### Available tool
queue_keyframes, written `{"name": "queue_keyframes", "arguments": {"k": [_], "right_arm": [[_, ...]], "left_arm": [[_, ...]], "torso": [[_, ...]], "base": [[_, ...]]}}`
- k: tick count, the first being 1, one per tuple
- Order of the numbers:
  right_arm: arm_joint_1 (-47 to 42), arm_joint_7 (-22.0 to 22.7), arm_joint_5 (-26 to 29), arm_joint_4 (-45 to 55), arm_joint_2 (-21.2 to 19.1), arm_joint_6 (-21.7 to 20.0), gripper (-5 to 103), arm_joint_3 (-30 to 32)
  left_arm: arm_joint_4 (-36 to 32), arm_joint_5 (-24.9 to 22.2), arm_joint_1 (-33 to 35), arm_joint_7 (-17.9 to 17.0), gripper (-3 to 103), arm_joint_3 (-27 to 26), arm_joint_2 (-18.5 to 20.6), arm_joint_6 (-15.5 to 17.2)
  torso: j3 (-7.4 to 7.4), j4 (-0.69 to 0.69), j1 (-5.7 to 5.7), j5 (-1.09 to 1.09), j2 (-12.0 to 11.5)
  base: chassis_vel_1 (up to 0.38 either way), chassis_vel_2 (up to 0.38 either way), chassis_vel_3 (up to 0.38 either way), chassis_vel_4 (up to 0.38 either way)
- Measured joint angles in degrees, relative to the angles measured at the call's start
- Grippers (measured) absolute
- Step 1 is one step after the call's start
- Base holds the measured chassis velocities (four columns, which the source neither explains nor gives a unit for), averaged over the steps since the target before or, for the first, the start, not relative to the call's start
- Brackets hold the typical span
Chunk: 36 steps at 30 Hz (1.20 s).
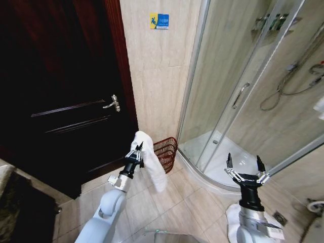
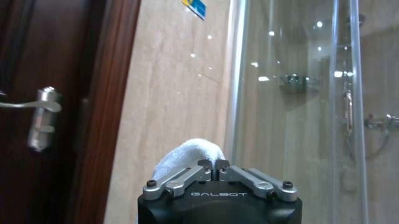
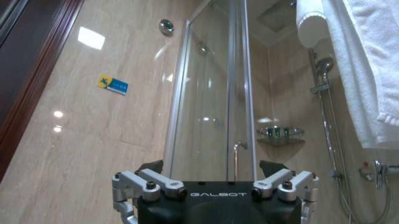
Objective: Discard the used towel into the hamper.
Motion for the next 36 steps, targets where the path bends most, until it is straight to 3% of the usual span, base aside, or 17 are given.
{"name": "queue_keyframes", "arguments": {"k": [14,25,31,36], "right_arm": [[0.0,0.0,0.0,0.0,0.0,0.0,100,0.0],[0.0,0.0,0.0,0.0,0.0,0.0,100,0.0],[0.0,0.0,0.0,0.0,0.0,0.0,100,0.0],[0.0,0.0,0.0,0.0,0.0,0.0,100,0.0]], "left_arm": [[6.11,-6.71,-13.8,-0.31,1,8.49,3.64,2.62],[9.71,-12.85,-24.37,-3.73,1,15.06,5.92,5.35],[15.7,-18.78,-34.02,-6.09,1,19.91,7.15,6.52],[23.72,-20.78,-42.76,-6.84,1,23.94,5.03,6.03]], "torso": [[0.0,0.0,0.0,0.01,0.0],[0.0,0.0,0.0,0.01,0.0],[0.0,0.0,0.0,0.0,0.0],[0.0,0.0,0.0,0.01,0.0]], "base": [[0.0,0.0,0.0,0.0],[0.0,0.0,0.0,0.0],[0.0,0.0,0.0,0.0],[0.0,0.0,0.0,0.0]]}}
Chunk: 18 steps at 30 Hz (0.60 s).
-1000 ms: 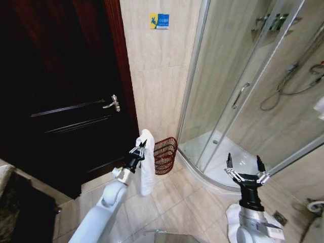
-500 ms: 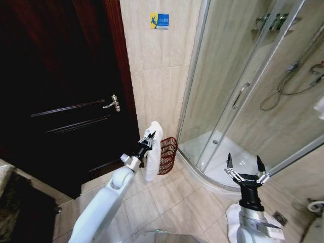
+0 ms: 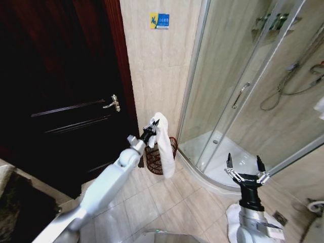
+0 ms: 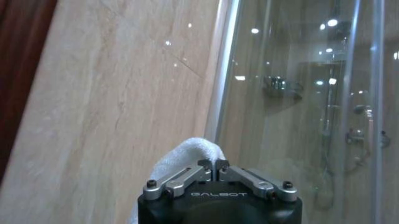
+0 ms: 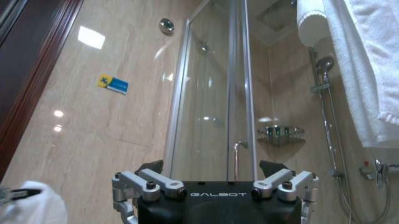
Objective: Discard the used towel into the hamper.
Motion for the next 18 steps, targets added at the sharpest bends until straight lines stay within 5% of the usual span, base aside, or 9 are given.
{"name": "queue_keyframes", "arguments": {"k": [18], "right_arm": [[0.0,0.0,0.0,0.0,0.0,0.0,100,0.0]], "left_arm": [[21.78,-0.85,-14.73,-0.09,1,6.08,-6.39,-4.39]], "torso": [[0.0,0.01,0.0,0.0,0.0]], "base": [[0.0,0.0,0.0,0.0]]}}
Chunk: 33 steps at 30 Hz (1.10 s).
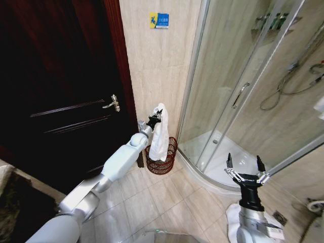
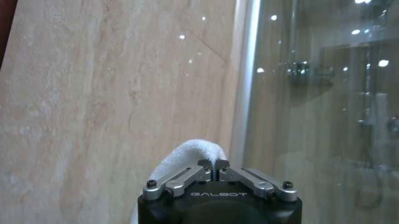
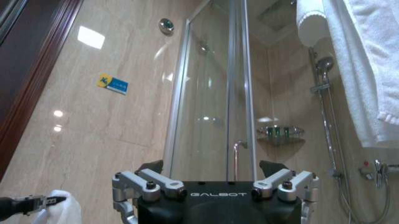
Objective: Discard the used towel into the hamper.
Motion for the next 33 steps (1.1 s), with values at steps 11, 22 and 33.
{"name": "queue_keyframes", "arguments": {"k": [11,22,33], "right_arm": [[0.0,0.0,0.0,0.0,0.0,0.0,100,0.0],[0.0,0.0,0.0,0.0,0.0,0.0,100,0.0],[0.0,0.0,0.0,0.0,0.0,0.0,100,0.0]], "left_arm": [[8.38,-2.36,-8.41,-0.4,1,3.0,-2.86,-0.61],[11.96,-2.5,-8.22,0.72,1,6.15,-3.1,-1.4],[14.6,0.52,0.27,2.87,1,9.27,-3.42,-4.11]], "torso": [[0.0,-0.02,0.0,0.0,0.0],[-0.01,-0.01,-0.01,0.0,0.0],[-0.01,-0.01,-0.01,-0.01,0.0]], "base": [[0.0,0.0,0.0,0.0],[0.0,0.0,0.0,0.0],[0.0,0.0,0.0,0.0]]}}
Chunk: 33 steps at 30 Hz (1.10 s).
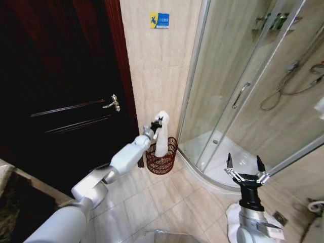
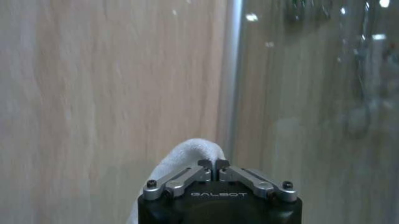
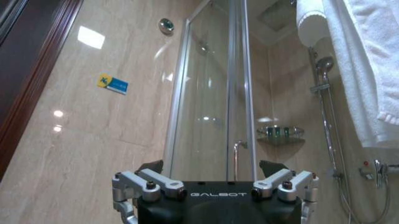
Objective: Discard the used towel into the hamper.
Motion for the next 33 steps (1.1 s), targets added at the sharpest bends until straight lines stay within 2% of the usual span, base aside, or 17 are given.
{"name": "queue_keyframes", "arguments": {"k": [9,22,33], "right_arm": [[0.0,0.0,0.0,0.0,0.0,0.0,100,0.0],[0.0,0.0,0.0,0.0,0.0,0.0,100,0.0],[0.01,0.0,0.0,0.0,0.0,0.0,100,0.0]], "left_arm": [[4.65,3.12,3.53,1.33,1,-1.25,-3.34,-3.36],[7.72,4.03,3.65,2.46,1,-0.07,-5.09,-4.08],[9.41,6.18,4.21,2.97,1,-0.8,-6.18,-4.39]], "torso": [[0.0,0.0,0.0,0.0,0.0],[-0.01,0.0,-0.01,0.01,0.01],[0.01,0.01,0.02,0.0,0.0]], "base": [[0.0,0.0,0.0,0.0],[-0.002,0.003,0.002,-0.004],[-0.077,0.091,0.083,-0.079]]}}
